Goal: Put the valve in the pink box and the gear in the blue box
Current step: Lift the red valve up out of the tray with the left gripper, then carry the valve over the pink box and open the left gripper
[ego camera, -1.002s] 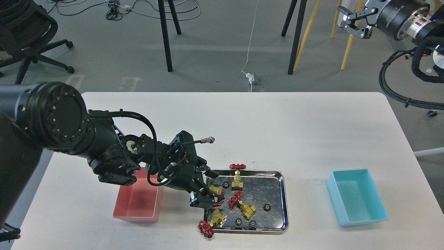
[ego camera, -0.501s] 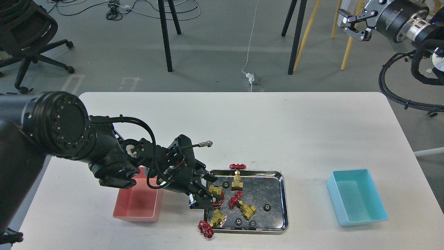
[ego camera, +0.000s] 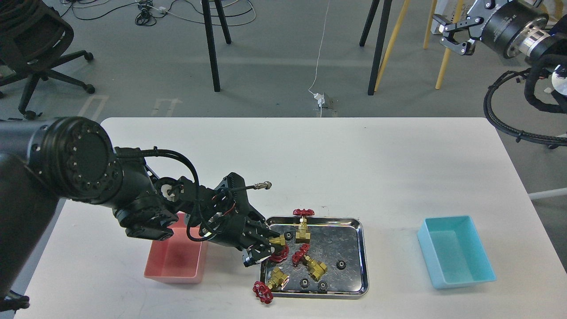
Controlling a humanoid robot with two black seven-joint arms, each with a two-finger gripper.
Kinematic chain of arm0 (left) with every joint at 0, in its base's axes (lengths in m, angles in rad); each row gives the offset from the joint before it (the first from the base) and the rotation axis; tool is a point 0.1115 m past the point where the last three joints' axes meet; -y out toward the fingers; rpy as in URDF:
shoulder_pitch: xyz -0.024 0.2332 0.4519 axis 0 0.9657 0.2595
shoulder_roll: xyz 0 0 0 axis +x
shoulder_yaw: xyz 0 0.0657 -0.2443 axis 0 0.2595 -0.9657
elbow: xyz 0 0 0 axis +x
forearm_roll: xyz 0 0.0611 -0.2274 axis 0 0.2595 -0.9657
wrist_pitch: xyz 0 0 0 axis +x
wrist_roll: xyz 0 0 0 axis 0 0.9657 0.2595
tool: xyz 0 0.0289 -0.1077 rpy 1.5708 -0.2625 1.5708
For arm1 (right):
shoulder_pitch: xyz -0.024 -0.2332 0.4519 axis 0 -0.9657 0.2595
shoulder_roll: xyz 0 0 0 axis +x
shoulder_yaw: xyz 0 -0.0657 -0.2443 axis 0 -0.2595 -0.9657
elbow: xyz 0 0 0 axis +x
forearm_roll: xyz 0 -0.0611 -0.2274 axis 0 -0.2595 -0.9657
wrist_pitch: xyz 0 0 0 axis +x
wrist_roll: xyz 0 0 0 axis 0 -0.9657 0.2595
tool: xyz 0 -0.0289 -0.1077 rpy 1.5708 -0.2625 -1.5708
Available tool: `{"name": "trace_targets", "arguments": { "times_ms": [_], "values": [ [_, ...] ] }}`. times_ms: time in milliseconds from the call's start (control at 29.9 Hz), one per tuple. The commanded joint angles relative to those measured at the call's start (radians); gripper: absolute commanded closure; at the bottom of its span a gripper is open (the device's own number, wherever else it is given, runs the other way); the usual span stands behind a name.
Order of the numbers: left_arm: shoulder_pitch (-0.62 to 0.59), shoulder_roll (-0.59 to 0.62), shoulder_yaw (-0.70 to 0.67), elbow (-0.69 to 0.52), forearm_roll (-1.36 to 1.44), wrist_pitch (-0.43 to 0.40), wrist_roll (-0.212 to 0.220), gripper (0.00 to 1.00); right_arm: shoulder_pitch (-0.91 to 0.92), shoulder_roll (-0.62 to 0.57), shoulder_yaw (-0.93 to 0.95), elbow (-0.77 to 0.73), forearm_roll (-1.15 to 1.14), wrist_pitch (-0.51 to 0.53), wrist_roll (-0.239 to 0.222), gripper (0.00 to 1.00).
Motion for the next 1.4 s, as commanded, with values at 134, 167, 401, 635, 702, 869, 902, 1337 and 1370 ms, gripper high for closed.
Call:
{"name": "trace_targets", "arguments": {
  "times_ms": [134,167,401,635,702,869,902,1337,1370],
  "values": [
    [-0.002,0.000,-0.002,0.000,0.008,0.000,0.000,0.83,-0.003,0.000,0.000,-0.001,0.000,0.000,0.000,0.01],
    [-0.005,0.000,-0.002,0.000,0.010,0.000,0.000,0.84,-0.003,0.000,0.000,-0.001,0.000,0.000,0.000,0.01],
    [-0.020,0.024,-0.016,0.000,0.008,0.000,0.000,0.84,-0.007,0.000,0.000,-0.002,0.000,0.000,0.000,0.01],
    [-0.043,0.080,-0.074,-0.011,0.008,0.000,0.000,0.84,-0.008,0.000,0.002,-0.001,0.000,0.000,0.000,0.01],
    [-0.072,0.121,-0.094,-0.028,0.011,0.000,0.000,0.84,-0.008,0.000,0.003,-0.001,0.000,0.000,0.000,0.01],
    [-0.153,0.241,-0.120,-0.107,0.028,0.000,0.000,0.84,-0.008,0.000,0.003,-0.002,0.000,0.000,0.000,0.01],
    [-0.167,0.267,-0.123,-0.127,0.036,0.000,0.000,0.84,-0.007,0.000,0.003,-0.001,0.000,0.000,0.000,0.01],
    [-0.186,0.730,-0.139,-0.348,0.275,0.000,0.000,0.84,-0.007,-0.006,0.009,-0.001,0.000,0.000,0.000,0.01],
    [-0.184,0.756,-0.140,-0.354,0.290,0.000,0.000,0.84,-0.007,-0.006,0.009,-0.001,0.000,0.000,0.000,0.01]
  ]
}}
